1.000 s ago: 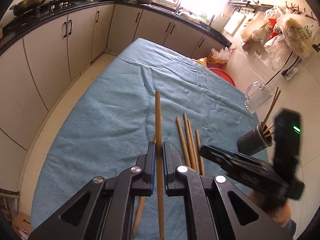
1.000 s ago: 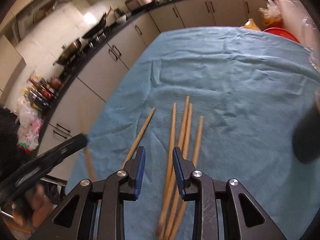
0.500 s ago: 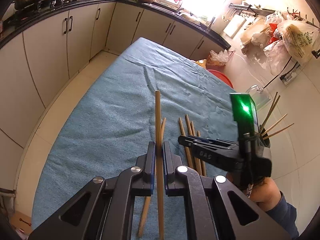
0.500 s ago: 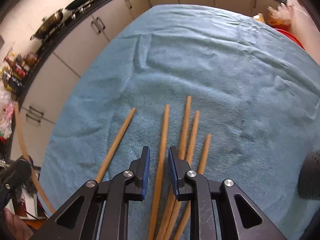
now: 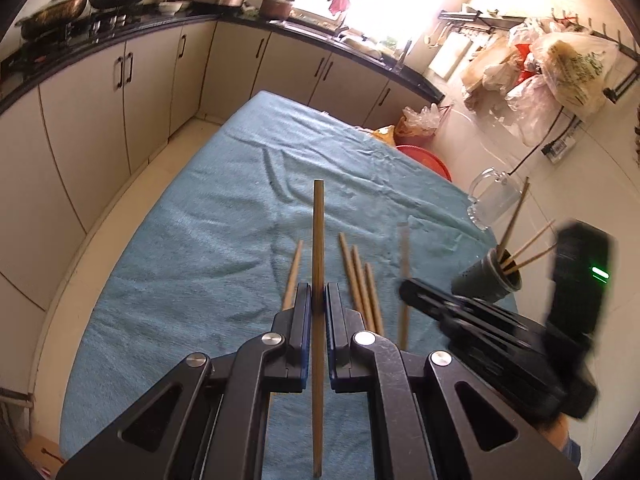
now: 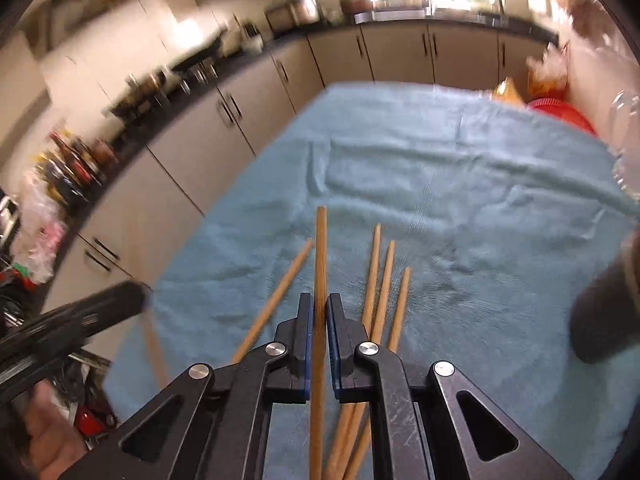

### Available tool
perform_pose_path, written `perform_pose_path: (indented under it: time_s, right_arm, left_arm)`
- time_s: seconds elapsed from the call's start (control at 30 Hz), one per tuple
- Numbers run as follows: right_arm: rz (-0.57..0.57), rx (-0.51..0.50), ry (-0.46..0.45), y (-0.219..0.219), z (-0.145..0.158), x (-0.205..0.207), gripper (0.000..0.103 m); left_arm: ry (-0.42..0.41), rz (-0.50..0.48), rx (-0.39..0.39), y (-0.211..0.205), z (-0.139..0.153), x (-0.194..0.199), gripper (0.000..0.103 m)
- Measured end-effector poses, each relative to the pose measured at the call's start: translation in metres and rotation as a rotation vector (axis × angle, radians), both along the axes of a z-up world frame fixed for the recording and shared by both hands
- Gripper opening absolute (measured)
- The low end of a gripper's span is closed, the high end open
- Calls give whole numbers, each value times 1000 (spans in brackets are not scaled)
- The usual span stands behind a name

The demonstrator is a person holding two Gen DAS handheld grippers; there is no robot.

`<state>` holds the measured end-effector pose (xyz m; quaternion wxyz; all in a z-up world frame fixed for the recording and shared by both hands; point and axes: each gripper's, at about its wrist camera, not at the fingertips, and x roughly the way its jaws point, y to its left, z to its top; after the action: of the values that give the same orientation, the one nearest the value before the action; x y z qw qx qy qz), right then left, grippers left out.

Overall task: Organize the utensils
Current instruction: 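Lift both held chopsticks upright and carry them toward the grey holder cup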

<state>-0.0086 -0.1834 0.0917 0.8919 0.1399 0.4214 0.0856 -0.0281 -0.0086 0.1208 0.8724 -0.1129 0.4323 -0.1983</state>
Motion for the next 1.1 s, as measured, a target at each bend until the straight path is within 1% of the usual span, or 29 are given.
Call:
perform_pose_path:
  time_s: [0.07, 0.1, 0.17, 0.33, 0.5, 0.77, 1.1]
  right_arm:
    - [-18, -8, -74, 0, 16, -22, 7]
    - [-26, -18, -128, 0, 26, -40, 7]
    - [-39, -29, -193, 0, 36, -65, 7]
    - [-75, -52, -303, -1, 53, -113, 7]
    - [-117, -16, -332, -15, 61, -141, 7]
    - [-159, 36, -360, -32, 67, -158, 7]
    - [-223, 52, -395, -48, 73, -174, 7]
  left_arm:
    - [-15, -9, -5, -3, 5, -7, 6]
    - [-24, -17, -7, -5, 8, -11, 6]
    - [-41, -17, 2, -8, 13, -18, 6]
    - [-76, -44, 4, -15, 24, -35, 6]
    - [-99, -66, 8, -22, 32, -47, 6]
    - [-107, -74, 13, -26, 36, -53, 6]
    - [-121, -75, 20, -32, 43, -58, 6]
